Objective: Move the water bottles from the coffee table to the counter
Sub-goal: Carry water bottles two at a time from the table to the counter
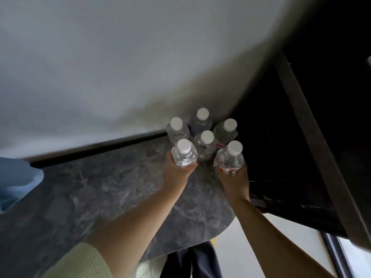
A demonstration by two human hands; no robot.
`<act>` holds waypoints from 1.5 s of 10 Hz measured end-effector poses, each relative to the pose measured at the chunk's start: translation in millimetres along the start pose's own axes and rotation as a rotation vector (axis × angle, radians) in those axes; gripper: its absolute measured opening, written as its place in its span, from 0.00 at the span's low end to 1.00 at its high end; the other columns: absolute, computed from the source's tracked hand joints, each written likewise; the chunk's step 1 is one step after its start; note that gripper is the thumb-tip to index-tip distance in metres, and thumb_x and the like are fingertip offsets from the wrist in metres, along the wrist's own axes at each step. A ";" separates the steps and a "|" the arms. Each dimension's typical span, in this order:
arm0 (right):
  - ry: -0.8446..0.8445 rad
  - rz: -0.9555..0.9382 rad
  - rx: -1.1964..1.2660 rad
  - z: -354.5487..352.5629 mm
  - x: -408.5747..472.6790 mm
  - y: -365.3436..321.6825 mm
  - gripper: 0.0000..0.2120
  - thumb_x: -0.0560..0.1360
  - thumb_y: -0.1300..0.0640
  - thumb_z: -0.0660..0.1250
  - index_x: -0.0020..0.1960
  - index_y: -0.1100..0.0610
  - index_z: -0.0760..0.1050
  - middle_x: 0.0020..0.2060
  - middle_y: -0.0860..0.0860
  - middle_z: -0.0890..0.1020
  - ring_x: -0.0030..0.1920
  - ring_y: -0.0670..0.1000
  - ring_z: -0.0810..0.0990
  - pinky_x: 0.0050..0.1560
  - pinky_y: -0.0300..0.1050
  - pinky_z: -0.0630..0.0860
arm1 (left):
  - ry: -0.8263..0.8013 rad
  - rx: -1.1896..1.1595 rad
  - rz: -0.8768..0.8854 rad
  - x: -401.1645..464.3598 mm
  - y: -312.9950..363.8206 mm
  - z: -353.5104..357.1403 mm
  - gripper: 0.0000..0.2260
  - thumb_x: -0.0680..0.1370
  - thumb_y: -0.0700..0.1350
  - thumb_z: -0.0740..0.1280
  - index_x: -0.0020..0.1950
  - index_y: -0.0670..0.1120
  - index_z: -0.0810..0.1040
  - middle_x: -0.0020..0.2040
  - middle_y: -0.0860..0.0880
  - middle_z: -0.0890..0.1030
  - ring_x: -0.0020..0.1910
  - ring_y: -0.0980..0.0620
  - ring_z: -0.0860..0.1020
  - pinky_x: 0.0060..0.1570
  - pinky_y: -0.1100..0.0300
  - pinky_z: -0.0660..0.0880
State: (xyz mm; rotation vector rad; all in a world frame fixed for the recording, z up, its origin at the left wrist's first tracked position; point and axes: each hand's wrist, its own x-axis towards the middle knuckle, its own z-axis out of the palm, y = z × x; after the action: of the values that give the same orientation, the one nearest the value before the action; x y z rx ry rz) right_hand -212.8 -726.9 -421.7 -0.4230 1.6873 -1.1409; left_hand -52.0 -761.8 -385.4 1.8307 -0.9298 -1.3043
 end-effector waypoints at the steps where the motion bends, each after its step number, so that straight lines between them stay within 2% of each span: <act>1: 0.108 -0.167 -0.624 3.2 20.7 23.0 0.31 0.67 0.52 0.77 0.67 0.53 0.69 0.54 0.46 0.79 0.58 0.52 0.79 0.55 0.45 0.74 | 0.032 -0.041 0.000 14.5 -13.9 11.7 0.28 0.66 0.34 0.78 0.63 0.40 0.72 0.57 0.43 0.80 0.55 0.46 0.80 0.57 0.49 0.77; 2: 0.167 -0.219 -0.454 8.4 30.5 27.1 0.36 0.65 0.55 0.80 0.69 0.58 0.69 0.63 0.52 0.78 0.63 0.51 0.76 0.60 0.39 0.70 | 0.041 -0.056 0.010 22.3 -24.2 16.3 0.28 0.65 0.33 0.78 0.63 0.41 0.72 0.58 0.43 0.80 0.57 0.45 0.79 0.60 0.48 0.75; 3: 0.165 -0.290 -0.421 7.4 37.6 32.1 0.35 0.63 0.58 0.81 0.66 0.64 0.71 0.61 0.53 0.78 0.63 0.51 0.75 0.59 0.23 0.63 | 0.026 -0.049 0.048 30.0 -33.8 18.9 0.28 0.66 0.36 0.79 0.63 0.43 0.72 0.58 0.45 0.80 0.57 0.49 0.79 0.60 0.50 0.76; 4: 0.115 -0.307 -0.472 4.6 42.6 36.3 0.36 0.65 0.59 0.80 0.68 0.67 0.68 0.65 0.58 0.76 0.67 0.55 0.74 0.68 0.42 0.68 | 0.012 -0.029 0.058 31.9 -39.3 20.7 0.31 0.67 0.37 0.78 0.66 0.42 0.70 0.60 0.45 0.79 0.59 0.50 0.78 0.62 0.53 0.75; 5: 0.016 -0.184 -0.480 -2.3 45.2 34.4 0.39 0.67 0.57 0.78 0.72 0.61 0.63 0.66 0.56 0.74 0.69 0.57 0.72 0.67 0.53 0.71 | -0.011 -0.018 0.050 31.6 -40.5 20.8 0.31 0.68 0.36 0.77 0.67 0.41 0.68 0.61 0.44 0.78 0.60 0.49 0.77 0.62 0.56 0.74; 6: -0.031 -0.173 -0.486 -3.2 42.5 28.4 0.42 0.67 0.58 0.78 0.74 0.60 0.60 0.69 0.57 0.71 0.71 0.56 0.69 0.70 0.54 0.68 | -0.074 0.014 0.037 33.5 -38.2 18.1 0.30 0.68 0.34 0.76 0.67 0.40 0.67 0.59 0.43 0.78 0.58 0.49 0.78 0.54 0.66 0.75; 7: -0.062 -0.124 -0.436 -9.2 30.2 18.7 0.46 0.67 0.63 0.78 0.76 0.59 0.54 0.72 0.57 0.68 0.71 0.54 0.68 0.70 0.51 0.67 | -0.125 0.027 0.066 27.2 -32.6 10.1 0.34 0.67 0.34 0.77 0.69 0.41 0.66 0.61 0.44 0.77 0.59 0.51 0.77 0.55 0.68 0.75; 8: -0.103 -0.101 -0.416 -21.4 11.3 9.2 0.48 0.67 0.63 0.77 0.77 0.54 0.51 0.72 0.55 0.68 0.71 0.53 0.68 0.65 0.46 0.67 | -0.138 0.077 0.148 16.4 -23.6 -1.4 0.35 0.66 0.43 0.80 0.67 0.49 0.66 0.61 0.51 0.77 0.58 0.60 0.77 0.57 0.66 0.73; 9: -0.090 -0.135 -0.454 -26.4 -7.4 -16.2 0.47 0.67 0.60 0.78 0.77 0.54 0.52 0.72 0.56 0.68 0.71 0.54 0.67 0.63 0.44 0.66 | -0.119 0.169 0.232 6.5 -3.9 -14.9 0.36 0.65 0.52 0.79 0.67 0.57 0.63 0.62 0.60 0.75 0.60 0.71 0.71 0.57 0.75 0.67; 10: -0.072 -0.235 -0.492 -22.3 -29.5 -59.2 0.47 0.68 0.58 0.78 0.77 0.56 0.53 0.73 0.59 0.65 0.72 0.58 0.65 0.69 0.49 0.66 | -0.112 0.284 0.218 -5.9 30.8 -33.5 0.47 0.66 0.63 0.73 0.77 0.52 0.52 0.76 0.53 0.62 0.73 0.60 0.60 0.69 0.60 0.57; 11: -0.073 -0.356 -0.503 -12.6 -49.0 -101.2 0.44 0.69 0.56 0.76 0.77 0.56 0.54 0.74 0.57 0.63 0.74 0.56 0.63 0.67 0.42 0.61 | -0.110 0.386 0.306 -16.6 63.0 -50.7 0.45 0.70 0.62 0.71 0.78 0.52 0.50 0.77 0.50 0.57 0.75 0.52 0.57 0.69 0.57 0.57; 12: -0.126 -0.496 -0.564 7.6 -73.6 -144.3 0.39 0.72 0.52 0.73 0.76 0.55 0.57 0.74 0.55 0.63 0.73 0.54 0.62 0.66 0.39 0.61 | -0.073 0.459 0.426 -39.6 97.0 -69.7 0.40 0.73 0.60 0.69 0.78 0.52 0.52 0.76 0.51 0.61 0.73 0.55 0.60 0.67 0.62 0.57; 13: -0.251 -0.719 -0.720 34.4 -96.6 -177.8 0.33 0.74 0.53 0.71 0.74 0.57 0.61 0.72 0.56 0.65 0.72 0.57 0.63 0.70 0.47 0.62 | -0.002 0.568 0.527 -63.6 121.8 -95.7 0.32 0.77 0.58 0.66 0.77 0.51 0.58 0.73 0.51 0.65 0.72 0.54 0.63 0.68 0.62 0.60; 14: -0.408 -0.910 -0.863 64.1 -118.2 -200.3 0.29 0.76 0.52 0.68 0.74 0.55 0.63 0.74 0.53 0.64 0.74 0.55 0.60 0.74 0.52 0.57 | 0.055 0.691 0.536 -88.2 131.8 -136.4 0.28 0.78 0.58 0.63 0.75 0.51 0.62 0.73 0.51 0.67 0.72 0.52 0.64 0.69 0.59 0.61; 15: -0.540 -1.096 -1.032 92.4 -148.1 -210.4 0.26 0.78 0.49 0.64 0.74 0.52 0.62 0.76 0.49 0.61 0.77 0.50 0.54 0.77 0.54 0.45 | 0.169 0.752 0.477 -123.3 127.7 -194.7 0.28 0.78 0.60 0.62 0.76 0.52 0.62 0.74 0.51 0.66 0.73 0.50 0.63 0.70 0.55 0.63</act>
State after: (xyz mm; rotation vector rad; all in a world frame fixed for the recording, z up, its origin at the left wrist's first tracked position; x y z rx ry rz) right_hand -118.0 -767.7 -168.6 -2.2670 1.3852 -0.5905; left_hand 85.4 -695.3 -170.6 2.0091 -1.7865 -0.5147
